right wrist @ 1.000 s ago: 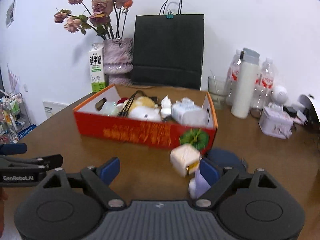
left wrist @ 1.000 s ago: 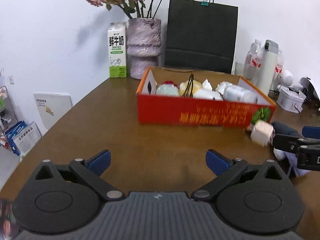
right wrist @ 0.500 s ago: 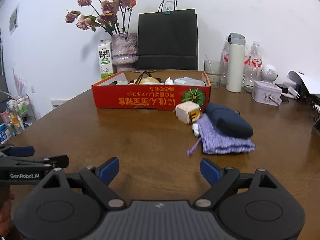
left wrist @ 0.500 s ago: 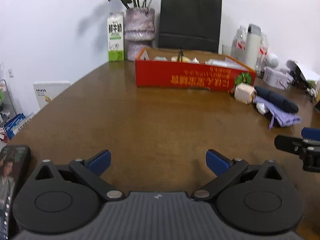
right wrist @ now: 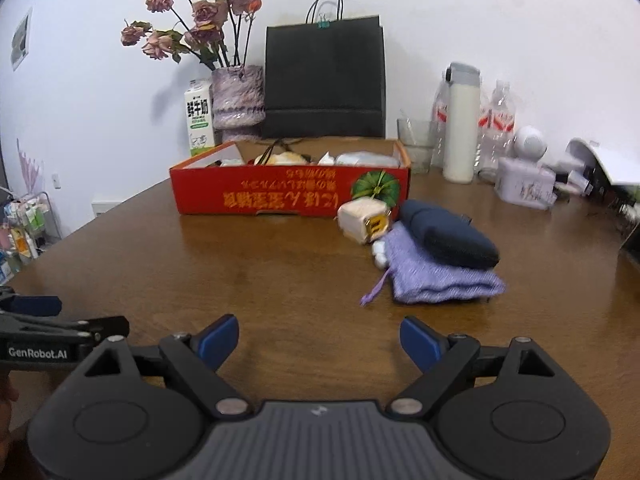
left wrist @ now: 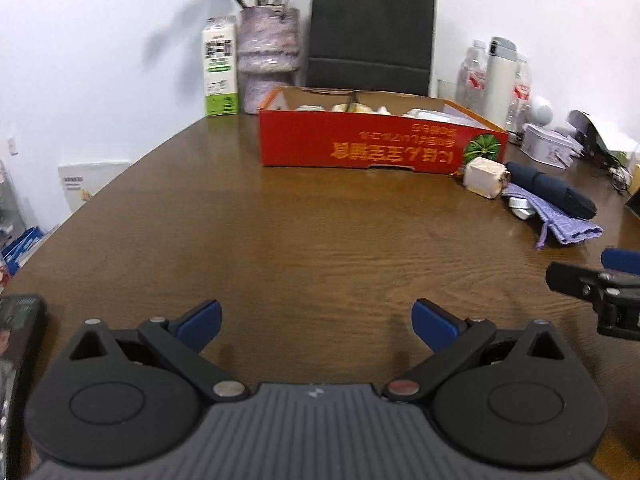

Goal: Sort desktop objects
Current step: 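Grasp the navy pouch with the right tool while the left tool grasps the white cube charger, then carry the navy pouch with the right tool while the left tool carries the cube over the box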

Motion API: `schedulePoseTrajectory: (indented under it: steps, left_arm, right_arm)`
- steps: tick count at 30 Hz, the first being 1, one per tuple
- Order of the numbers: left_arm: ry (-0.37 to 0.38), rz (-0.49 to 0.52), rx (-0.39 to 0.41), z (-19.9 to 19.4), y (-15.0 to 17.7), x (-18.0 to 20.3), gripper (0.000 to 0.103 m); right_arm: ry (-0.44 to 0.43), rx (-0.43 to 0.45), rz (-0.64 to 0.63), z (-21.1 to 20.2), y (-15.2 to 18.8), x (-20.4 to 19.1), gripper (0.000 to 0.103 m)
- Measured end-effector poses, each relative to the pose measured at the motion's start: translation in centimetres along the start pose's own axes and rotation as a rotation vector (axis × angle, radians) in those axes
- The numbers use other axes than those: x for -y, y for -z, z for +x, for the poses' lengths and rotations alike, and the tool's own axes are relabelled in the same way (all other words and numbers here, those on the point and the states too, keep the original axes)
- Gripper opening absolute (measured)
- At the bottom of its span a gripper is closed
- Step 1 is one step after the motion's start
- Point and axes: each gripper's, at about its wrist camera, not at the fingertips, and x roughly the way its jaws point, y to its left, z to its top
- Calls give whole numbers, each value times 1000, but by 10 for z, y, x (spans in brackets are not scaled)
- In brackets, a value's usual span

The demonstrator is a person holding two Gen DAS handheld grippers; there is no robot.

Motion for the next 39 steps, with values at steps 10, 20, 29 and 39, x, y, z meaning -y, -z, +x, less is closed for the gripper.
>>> schedulePoseTrajectory:
  steps: [10,20,29,39]
  left_arm:
    - [170,36,78,44,-72,46,103]
    - [410,218,78,141,-127,135,91]
    - [516,266,27,167,-122,135,45]
    - [408,104,171,67,-122,95,44]
  right_arm:
    - [87,65,0,36,-61,54,87]
    - [-13,-135,210,140,-98,139,75]
    - [-113,-139,303,146,-82,155,61]
    - [-7,81,203,102,-94,139,57]
